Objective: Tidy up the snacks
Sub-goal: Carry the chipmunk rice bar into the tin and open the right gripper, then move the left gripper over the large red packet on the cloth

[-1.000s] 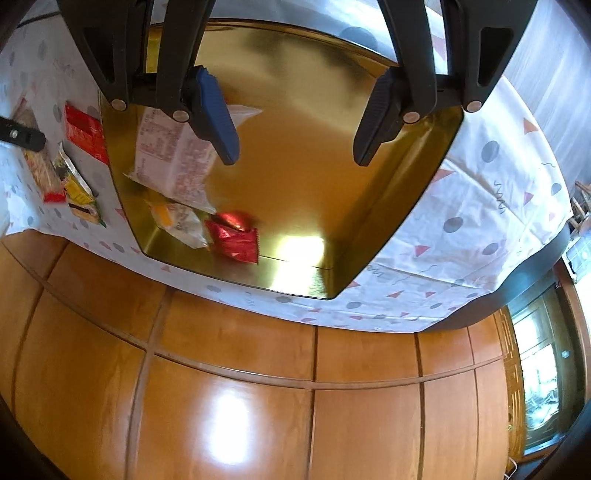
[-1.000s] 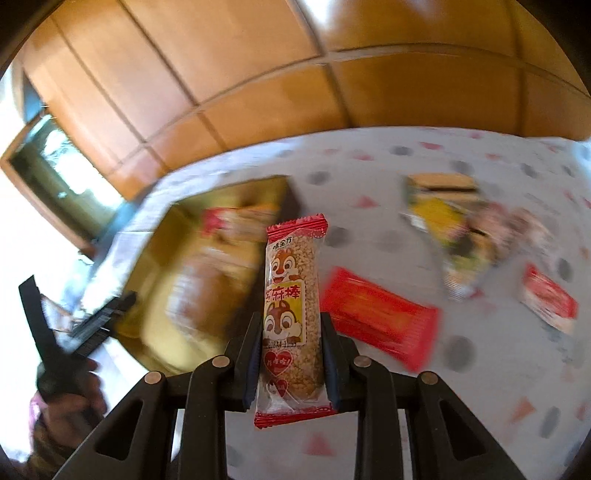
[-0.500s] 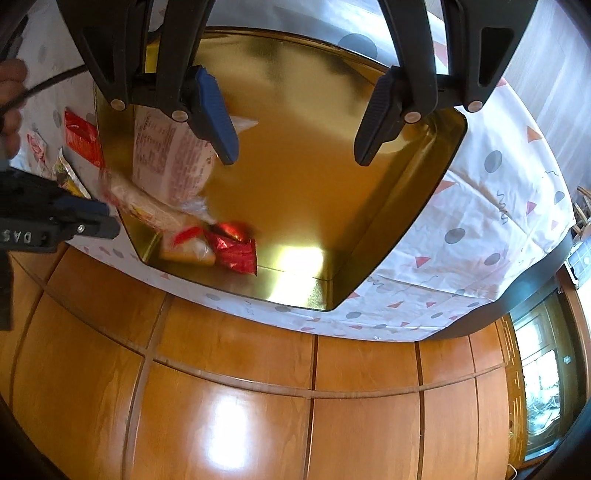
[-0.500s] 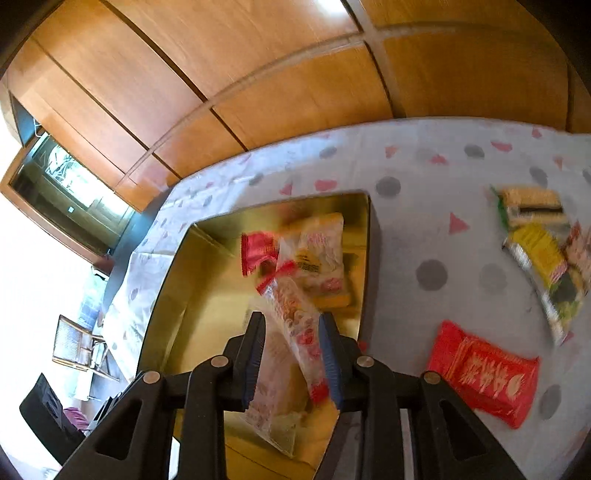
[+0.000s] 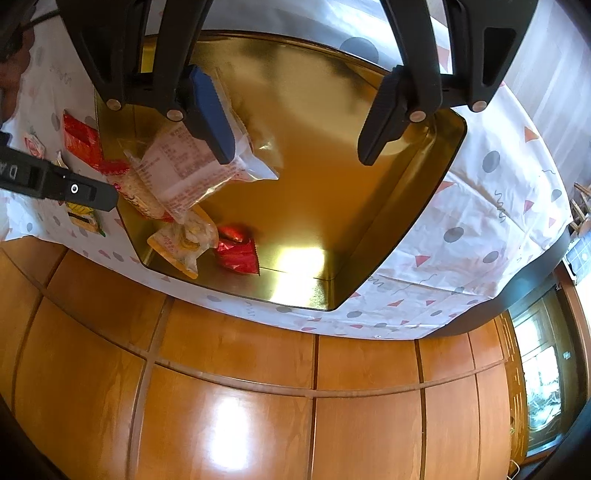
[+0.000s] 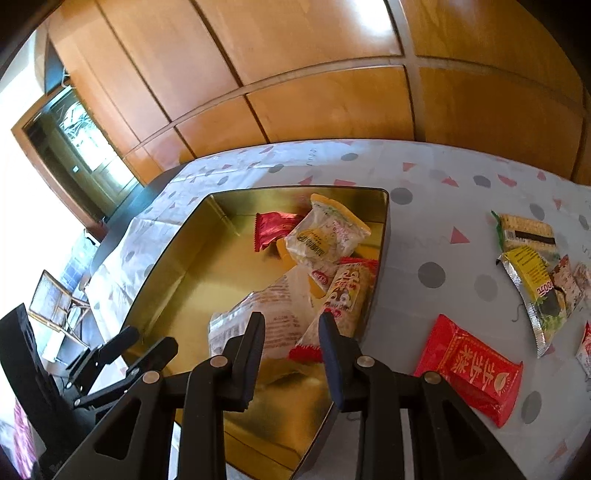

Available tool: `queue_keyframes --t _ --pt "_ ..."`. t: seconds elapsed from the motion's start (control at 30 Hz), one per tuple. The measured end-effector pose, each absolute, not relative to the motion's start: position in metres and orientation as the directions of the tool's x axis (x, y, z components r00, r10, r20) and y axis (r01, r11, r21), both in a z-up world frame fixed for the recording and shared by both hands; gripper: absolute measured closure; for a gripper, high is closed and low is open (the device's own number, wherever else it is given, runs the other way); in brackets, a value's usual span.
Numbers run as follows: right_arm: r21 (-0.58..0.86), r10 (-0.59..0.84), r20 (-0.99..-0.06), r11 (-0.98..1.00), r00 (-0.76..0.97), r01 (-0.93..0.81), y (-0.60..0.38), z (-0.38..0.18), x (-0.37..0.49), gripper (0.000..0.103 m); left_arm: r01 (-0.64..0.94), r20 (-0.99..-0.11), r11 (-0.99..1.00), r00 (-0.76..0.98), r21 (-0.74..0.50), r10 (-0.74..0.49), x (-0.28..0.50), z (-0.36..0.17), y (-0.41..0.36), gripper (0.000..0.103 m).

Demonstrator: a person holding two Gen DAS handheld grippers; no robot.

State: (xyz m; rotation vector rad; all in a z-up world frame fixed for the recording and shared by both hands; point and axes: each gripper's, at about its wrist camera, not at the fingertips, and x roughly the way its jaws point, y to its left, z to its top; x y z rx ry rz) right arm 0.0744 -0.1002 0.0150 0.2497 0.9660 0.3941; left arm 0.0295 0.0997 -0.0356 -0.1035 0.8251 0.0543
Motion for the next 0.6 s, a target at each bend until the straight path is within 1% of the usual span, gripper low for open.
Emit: queue_keyframes --t 0.3,0.6 --pt "0.340 0.407 -0.729 0.913 0.551 -0.225 -0.104 0.026 0.054 0.072 -0.070 -0.727 0.996 0.686 -0.062 0.002 0.024 -0.030 0.092 0.033" --pt "0.347 0.390 -0.715 0.918 0.580 -0.191 -0.124 0.029 0.043 0.072 -0.043 -0.723 0.998 0.691 -0.054 -0.009 0.020 -0.027 0.083 0.033"
